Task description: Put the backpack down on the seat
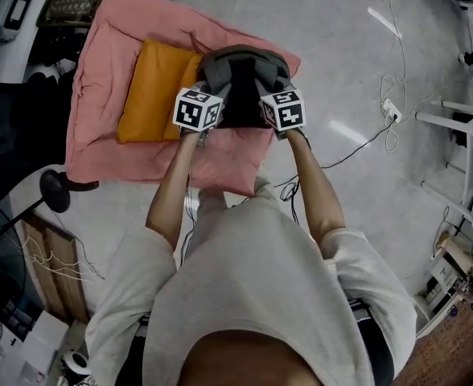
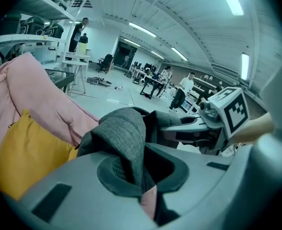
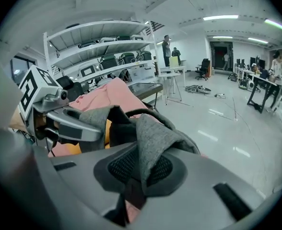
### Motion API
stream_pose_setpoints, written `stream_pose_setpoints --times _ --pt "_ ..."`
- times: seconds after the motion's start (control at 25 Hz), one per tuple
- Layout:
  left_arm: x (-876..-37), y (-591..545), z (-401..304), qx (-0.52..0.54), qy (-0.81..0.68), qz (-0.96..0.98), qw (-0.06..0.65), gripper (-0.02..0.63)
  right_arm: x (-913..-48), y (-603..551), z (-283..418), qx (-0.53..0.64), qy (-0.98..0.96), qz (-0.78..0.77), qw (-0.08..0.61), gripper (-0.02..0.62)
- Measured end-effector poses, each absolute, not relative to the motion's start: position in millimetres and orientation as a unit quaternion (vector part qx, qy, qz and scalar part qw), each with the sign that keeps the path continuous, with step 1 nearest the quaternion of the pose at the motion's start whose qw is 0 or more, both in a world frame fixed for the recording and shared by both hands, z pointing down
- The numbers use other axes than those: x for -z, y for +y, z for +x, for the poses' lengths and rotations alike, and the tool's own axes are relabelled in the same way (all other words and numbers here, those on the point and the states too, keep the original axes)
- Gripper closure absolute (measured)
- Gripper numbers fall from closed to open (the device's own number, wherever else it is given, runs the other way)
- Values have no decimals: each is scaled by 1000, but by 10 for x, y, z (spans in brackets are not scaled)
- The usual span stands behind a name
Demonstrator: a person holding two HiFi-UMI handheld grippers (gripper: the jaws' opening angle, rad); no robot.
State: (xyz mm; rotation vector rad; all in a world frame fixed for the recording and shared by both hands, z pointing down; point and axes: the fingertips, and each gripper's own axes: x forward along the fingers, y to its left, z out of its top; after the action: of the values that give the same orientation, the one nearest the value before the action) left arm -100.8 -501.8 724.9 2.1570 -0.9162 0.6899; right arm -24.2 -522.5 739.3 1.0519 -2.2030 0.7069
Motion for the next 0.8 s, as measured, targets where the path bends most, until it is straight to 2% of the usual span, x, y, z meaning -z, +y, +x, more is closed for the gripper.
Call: stream_pose_setpoints --times 0.68,0.72,0.76,0.8 --pt "-7607 -4826 -963 -283 -358 814 360 567 -7880 -5075 -155 -312 -803 385 330 521" --pt "-7629 -4807 -970 -286 -362 811 359 528 -7886 -5067 -147 -315 -802 386 328 512" --pt "-7655 -4782 -981 -289 -365 808 360 446 -7888 -5056 -145 -317 -803 386 326 495" --pt "-7680 -4752 -992 -291 -367 806 363 409 -7884 -5044 -146 -319 -803 386 323 458"
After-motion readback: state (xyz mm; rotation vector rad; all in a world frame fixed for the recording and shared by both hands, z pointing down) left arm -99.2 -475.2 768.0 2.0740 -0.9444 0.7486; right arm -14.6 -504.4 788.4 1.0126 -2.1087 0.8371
